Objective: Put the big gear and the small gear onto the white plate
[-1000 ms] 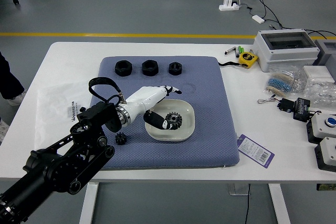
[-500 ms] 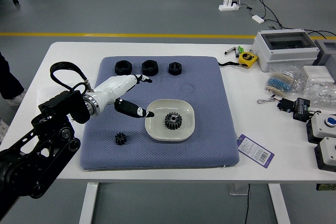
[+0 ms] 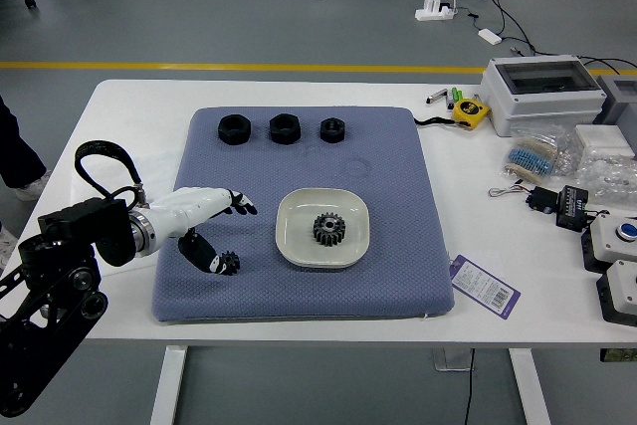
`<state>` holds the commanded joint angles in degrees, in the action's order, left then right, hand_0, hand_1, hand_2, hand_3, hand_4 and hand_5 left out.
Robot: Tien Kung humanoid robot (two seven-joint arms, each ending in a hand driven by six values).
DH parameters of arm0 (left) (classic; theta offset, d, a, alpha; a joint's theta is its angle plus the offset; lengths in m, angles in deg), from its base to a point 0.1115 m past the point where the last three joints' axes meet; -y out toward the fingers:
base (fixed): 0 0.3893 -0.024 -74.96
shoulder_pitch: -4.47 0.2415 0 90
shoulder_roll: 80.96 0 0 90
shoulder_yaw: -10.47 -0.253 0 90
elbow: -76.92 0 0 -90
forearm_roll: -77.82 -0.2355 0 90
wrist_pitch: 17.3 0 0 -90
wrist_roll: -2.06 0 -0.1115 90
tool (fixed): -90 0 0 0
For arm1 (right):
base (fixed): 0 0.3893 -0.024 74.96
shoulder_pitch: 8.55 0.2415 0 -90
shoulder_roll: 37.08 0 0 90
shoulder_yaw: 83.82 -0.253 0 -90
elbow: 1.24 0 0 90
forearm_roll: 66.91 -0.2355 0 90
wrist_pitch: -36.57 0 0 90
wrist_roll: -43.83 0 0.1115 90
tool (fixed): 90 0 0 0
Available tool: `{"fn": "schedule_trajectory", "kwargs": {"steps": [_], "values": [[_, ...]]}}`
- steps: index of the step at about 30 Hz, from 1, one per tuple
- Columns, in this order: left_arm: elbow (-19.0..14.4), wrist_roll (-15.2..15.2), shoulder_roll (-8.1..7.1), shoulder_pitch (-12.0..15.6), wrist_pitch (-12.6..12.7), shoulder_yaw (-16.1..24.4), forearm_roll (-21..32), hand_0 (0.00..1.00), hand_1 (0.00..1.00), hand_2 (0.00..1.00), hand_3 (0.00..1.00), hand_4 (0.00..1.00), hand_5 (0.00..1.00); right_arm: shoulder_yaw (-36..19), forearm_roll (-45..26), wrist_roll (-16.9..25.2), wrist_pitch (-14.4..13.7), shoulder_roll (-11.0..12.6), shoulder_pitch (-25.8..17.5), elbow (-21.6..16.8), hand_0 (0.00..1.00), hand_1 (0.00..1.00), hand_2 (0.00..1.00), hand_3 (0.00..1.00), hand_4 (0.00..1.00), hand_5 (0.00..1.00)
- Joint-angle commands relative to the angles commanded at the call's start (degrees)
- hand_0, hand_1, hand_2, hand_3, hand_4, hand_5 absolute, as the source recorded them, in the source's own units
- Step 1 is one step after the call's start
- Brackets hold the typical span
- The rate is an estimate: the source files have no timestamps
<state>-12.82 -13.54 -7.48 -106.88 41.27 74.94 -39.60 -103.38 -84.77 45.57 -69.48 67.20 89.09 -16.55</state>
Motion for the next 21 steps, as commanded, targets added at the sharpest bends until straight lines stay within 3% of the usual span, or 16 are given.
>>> {"fn": "schedule_trajectory", "kwargs": {"steps": [21], "values": [[4.0, 0.8, 0.53, -0.5, 0.0, -3.6, -3.5, 0.593, 0.665, 0.717, 0.747, 0.856, 0.002, 0.5, -0.9, 0.1, 0.2, 0.0, 0.3, 0.0, 0.653, 0.66, 0.728, 0.575, 0.836, 0.678]]}}
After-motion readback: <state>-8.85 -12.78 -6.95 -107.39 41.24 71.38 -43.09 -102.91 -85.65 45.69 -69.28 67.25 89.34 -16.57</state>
